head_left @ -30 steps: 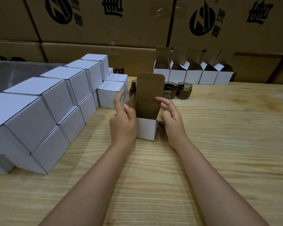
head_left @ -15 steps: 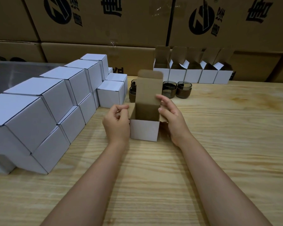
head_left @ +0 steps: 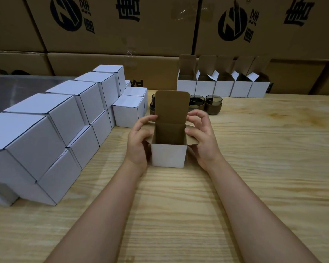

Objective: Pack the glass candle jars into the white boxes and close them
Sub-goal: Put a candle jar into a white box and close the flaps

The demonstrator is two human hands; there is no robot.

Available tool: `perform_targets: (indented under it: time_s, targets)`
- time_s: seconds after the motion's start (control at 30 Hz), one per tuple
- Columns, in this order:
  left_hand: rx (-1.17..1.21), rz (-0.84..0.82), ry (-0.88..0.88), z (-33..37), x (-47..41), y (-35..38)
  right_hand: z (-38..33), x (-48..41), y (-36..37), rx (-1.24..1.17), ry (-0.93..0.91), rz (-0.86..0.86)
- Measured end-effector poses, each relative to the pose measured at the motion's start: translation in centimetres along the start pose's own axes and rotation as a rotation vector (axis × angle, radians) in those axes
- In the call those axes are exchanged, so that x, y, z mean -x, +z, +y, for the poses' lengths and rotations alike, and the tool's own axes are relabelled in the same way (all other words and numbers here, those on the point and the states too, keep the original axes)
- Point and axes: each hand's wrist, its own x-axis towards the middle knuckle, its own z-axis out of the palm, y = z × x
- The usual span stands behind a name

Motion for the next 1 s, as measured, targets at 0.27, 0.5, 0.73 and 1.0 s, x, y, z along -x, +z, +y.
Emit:
perform_targets:
  time_s: [0.27,0.5,0.73,1.0]
  targets:
    - [0.008,-0.042,-0.03,0.1,-0.6,-0.6,-0.3,0.2,-0.1,0.056,0.08,-0.069]
    - [-0.102,-0.128,0.027,-0.3,-0.3,-0.9,-0.6,0.1,0.0,0.128,0.142,-0.073]
    - [-0.302,-0.228,0.07,-0.5,0.1,-0.8,-0.9,-0.3,-0.8,0.072,0.125,-0.139]
    - [-0.311,-0.102,0.136,-0.9,-0.3,-0.8,0.1,-7.0,-2.3,0.932,-0.025,0.165]
